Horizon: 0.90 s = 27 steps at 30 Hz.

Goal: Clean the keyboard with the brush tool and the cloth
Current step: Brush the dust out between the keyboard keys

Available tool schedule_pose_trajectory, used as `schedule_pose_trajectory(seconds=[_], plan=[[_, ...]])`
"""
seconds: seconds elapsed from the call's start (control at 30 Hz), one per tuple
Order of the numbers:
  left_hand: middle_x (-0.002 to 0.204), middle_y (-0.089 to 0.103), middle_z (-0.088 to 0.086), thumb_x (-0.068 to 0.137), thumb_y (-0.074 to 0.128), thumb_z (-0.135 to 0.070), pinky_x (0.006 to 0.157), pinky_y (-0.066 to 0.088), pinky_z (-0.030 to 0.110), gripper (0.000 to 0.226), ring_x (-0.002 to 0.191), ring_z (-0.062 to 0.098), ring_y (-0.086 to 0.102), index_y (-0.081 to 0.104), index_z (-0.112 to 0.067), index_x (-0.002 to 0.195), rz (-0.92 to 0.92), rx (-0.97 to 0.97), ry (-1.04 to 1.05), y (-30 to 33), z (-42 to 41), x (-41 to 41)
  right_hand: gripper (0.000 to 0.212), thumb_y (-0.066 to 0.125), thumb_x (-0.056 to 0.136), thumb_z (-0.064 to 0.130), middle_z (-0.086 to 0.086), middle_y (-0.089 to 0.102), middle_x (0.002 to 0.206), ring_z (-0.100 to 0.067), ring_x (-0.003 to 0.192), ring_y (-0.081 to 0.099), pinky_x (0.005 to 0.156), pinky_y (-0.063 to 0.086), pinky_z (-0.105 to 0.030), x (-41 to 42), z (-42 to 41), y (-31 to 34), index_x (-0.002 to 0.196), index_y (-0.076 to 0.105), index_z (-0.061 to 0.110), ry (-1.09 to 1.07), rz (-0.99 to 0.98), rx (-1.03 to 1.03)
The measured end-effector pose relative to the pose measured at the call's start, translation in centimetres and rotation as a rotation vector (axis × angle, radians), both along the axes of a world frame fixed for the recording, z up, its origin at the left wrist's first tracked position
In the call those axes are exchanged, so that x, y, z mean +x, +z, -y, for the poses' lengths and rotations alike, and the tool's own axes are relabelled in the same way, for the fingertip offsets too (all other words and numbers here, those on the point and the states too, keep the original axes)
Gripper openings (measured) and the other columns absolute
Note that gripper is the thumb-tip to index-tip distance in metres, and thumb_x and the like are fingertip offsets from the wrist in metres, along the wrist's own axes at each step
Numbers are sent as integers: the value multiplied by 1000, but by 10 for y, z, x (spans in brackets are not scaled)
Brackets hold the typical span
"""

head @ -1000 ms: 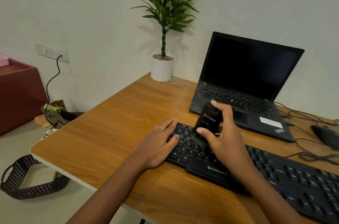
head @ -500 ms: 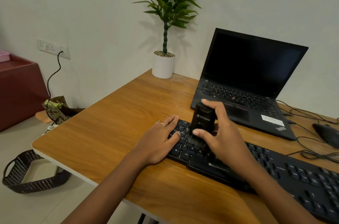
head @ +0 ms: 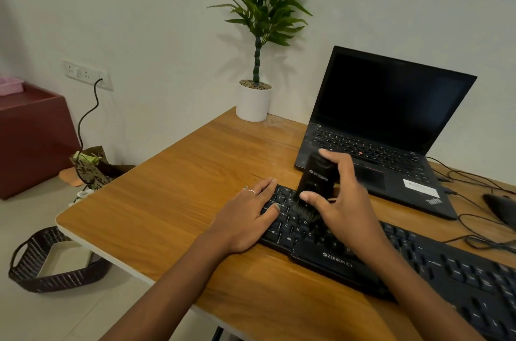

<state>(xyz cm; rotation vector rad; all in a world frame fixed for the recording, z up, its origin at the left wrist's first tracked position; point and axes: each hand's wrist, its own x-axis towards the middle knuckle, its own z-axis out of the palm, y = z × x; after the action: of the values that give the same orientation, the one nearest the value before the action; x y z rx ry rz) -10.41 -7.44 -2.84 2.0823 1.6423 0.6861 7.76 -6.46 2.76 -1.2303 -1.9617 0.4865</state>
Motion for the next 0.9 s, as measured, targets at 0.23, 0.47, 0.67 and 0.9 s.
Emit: schedule_pose_trajectory(seconds=[0.23,0.47,0.67,0.9], plan=[[161,11,-13,104,31,-39,119,15,32,56,145,12,18,13,-26,155,3,-6,6,1,1,1,70,70,80,20,6,54,111,-8,86,57,71,54,-28,3,-11,2,134,27,31,-100,107,88],[161,12,-11,104,31,-39,119,14,32,56,146,13,17,13,-26,155,4,-1,-3,3,1,0,70,71,79,22,21,48,100,-6,86,59,65,55,-25,-3,3,-1,130,27,41,61,85,-23],[161,12,-12,104,30,-40,119,15,33,56,146,14,16,13,-27,155,-4,-5,4,1,0,0,71,71,79,19,8,53,107,-9,85,59,64,51,-20,1,-7,2,133,27,33,-74,21,23],[162,10,-12,104,31,-39,117,10,27,56,147,15,13,12,-27,155,-4,-6,11,3,2,0,70,69,81,19,6,52,106,-7,83,56,65,51,-23,5,-12,-2,134,27,33,-105,63,57]])
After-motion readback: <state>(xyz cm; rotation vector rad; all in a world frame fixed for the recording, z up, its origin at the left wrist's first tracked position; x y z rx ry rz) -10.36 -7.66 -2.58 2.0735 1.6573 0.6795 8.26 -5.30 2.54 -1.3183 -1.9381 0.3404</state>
